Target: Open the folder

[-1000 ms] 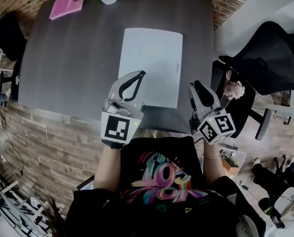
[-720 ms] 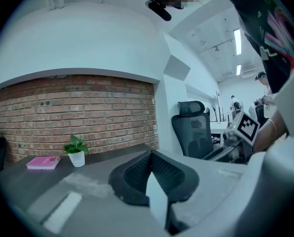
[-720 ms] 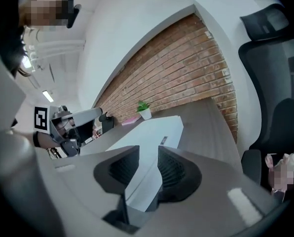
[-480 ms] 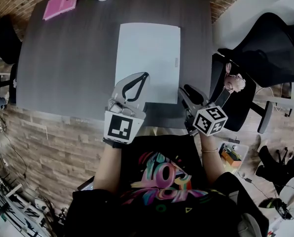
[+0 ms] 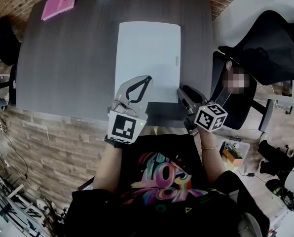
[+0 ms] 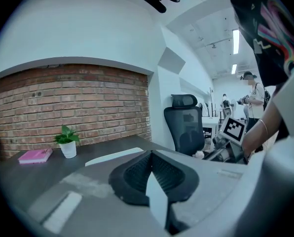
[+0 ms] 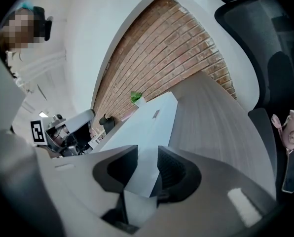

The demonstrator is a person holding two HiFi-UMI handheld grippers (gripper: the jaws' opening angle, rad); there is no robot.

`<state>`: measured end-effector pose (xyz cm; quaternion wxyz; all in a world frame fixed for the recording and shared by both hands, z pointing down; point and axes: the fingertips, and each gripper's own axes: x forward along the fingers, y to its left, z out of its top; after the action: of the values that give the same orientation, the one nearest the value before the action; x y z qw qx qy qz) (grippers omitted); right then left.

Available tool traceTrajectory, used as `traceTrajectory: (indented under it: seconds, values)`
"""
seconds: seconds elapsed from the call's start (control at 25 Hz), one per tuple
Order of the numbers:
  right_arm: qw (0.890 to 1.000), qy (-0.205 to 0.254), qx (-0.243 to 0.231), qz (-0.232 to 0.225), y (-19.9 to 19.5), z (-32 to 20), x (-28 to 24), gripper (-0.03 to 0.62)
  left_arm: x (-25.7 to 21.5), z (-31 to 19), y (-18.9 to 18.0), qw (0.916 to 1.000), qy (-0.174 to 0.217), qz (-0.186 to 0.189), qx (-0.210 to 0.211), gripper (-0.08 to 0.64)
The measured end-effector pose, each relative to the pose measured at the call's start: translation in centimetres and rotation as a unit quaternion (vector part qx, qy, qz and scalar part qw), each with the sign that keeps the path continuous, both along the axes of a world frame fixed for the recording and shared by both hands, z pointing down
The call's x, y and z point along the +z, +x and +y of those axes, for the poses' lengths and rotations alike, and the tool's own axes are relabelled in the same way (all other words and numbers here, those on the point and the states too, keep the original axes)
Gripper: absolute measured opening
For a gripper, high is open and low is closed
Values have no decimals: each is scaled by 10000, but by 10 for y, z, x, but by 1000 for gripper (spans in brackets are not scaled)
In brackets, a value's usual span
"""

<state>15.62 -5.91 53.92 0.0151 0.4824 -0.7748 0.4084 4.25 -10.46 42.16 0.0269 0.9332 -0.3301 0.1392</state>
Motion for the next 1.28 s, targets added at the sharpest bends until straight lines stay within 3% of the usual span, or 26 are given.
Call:
traceTrajectory:
  seconds: [0.28, 0.52, 0.84, 0.92, 1.12, 1.28]
  values:
    - [9999, -45, 26, -127, -1, 0, 1, 126, 25, 18, 12, 9961, 85, -568, 675, 3]
    - [9998, -127, 23, -178, -1, -1, 2, 125, 54, 40, 19, 9834, 82, -1182, 1377, 94]
    - [9996, -186, 70, -183, -1, -1, 2, 124, 84, 69, 35, 9515, 205, -1972, 2354, 246]
    - [9996, -202, 71, -179, -1, -1, 2, 124, 92, 76, 42, 9388, 299, -2224, 2614, 288]
    - [9995, -242, 50, -195, -1, -1, 2, 124, 116, 83, 50, 8959, 801, -3073, 3106, 345]
    - [9994, -277, 9, -199, -2, -1, 3, 124, 124, 71, 49, 8821, 1009, -3377, 3124, 345]
